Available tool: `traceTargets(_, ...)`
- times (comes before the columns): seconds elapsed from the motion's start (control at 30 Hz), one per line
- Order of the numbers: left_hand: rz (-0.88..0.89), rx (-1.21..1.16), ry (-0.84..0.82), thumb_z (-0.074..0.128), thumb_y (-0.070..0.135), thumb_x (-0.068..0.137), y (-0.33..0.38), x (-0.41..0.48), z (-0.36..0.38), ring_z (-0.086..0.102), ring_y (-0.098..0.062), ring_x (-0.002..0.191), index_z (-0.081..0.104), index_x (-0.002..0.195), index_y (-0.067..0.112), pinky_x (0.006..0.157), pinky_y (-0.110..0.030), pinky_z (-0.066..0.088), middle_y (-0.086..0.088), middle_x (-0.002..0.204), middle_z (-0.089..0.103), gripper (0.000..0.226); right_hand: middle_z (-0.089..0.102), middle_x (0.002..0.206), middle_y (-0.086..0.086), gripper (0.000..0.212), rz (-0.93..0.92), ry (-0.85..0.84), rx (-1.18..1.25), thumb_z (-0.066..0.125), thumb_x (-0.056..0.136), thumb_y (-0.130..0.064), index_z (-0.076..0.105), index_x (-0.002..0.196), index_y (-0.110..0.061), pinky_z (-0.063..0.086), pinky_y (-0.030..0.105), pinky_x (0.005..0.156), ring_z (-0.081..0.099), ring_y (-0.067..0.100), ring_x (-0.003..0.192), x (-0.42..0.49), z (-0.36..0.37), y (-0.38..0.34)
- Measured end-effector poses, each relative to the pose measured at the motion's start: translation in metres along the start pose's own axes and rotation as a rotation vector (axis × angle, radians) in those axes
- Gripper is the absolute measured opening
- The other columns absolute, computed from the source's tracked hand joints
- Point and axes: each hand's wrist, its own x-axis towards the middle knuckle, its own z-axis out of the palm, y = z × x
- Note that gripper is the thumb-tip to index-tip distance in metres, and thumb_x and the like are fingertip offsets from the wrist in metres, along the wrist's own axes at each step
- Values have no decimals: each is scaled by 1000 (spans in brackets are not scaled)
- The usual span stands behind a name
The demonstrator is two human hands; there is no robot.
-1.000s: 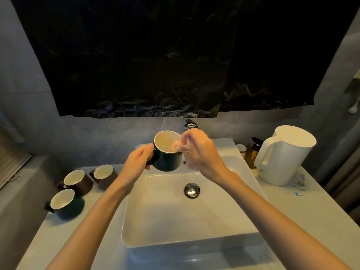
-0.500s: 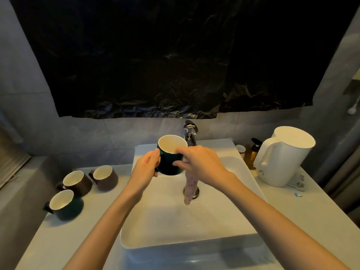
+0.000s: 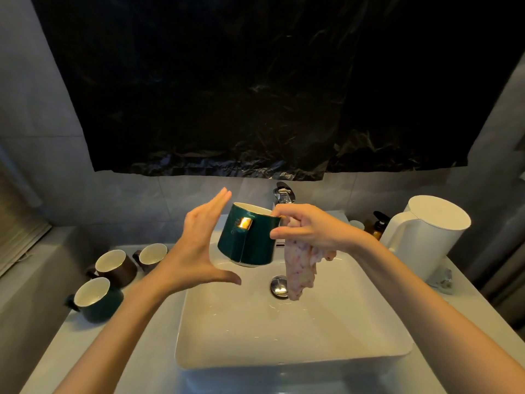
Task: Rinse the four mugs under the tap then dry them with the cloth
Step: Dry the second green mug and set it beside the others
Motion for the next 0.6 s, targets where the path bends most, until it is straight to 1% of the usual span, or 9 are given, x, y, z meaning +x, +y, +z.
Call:
traceTargets(0.07,77,-38,-6,89,48,50,0,9,3,6,5,140,4,145,50,111,-32,21,33,149,6,128,63,103,4,7,-6,-32,51,59,94,-25,61,100,-22,52,25,81,59,15,101,0,0,-2)
traceTargets(0.17,139,-145,48,91,29,56,1,15,1,25,-3,140,27,142,30,111,-29,33,20,146,30,107,63,100,-1,9,6,-36,103,59,94,-28,61,102,-27,53,28,83,61,15,98,0,1,2)
traceTargets(0.27,242,-20,173,90,24,55,0,18,0,36,-3,127,37,134,16,103,-16,39,2,133,40,96,57,98,21,21,29,54,83,60,93,-34,54,112,-38,54,33,82,58,32,88,4,1,8)
traceTargets(0.33,247,131,230,91,21,55,0,18,2,35,-2,120,39,133,12,94,-6,39,-6,131,38,94,52,92,18,30,110,167,175,57,95,-35,43,121,-37,50,34,82,53,27,81,7,-4,8)
traceTargets(0.37,236,208,239,91,19,55,0,18,3,36,-5,118,38,133,12,90,-5,40,-8,131,36,95,51,98,12,28,173,230,246,51,97,-36,38,122,-34,48,34,82,54,20,87,9,-7,7)
traceTargets(0.4,221,276,236,91,17,55,0,17,4,39,-10,117,37,134,13,90,-10,43,-9,132,35,96,49,105,8,24,223,295,297,45,99,-34,36,121,-30,44,31,81,52,15,94,11,-11,4)
traceTargets(0.47,197,397,226,91,15,54,-1,17,7,45,-22,115,36,135,14,96,-36,49,-11,129,37,98,44,106,3,19,259,388,249,35,99,-23,34,118,-22,39,27,74,47,10,90,17,-10,-2)
traceTargets(0.53,176,518,225,90,14,53,0,19,12,45,-28,116,37,136,14,107,-57,33,-13,125,42,98,45,103,2,11,202,380,77,33,97,-16,37,106,-22,39,27,73,48,13,91,19,3,-11)
traceTargets(0.6,168,589,223,89,12,53,2,20,19,44,-30,116,39,136,12,109,-60,26,-15,123,44,97,46,115,7,9,166,316,-56,34,101,-21,38,95,-26,42,26,77,47,19,104,23,20,-15)
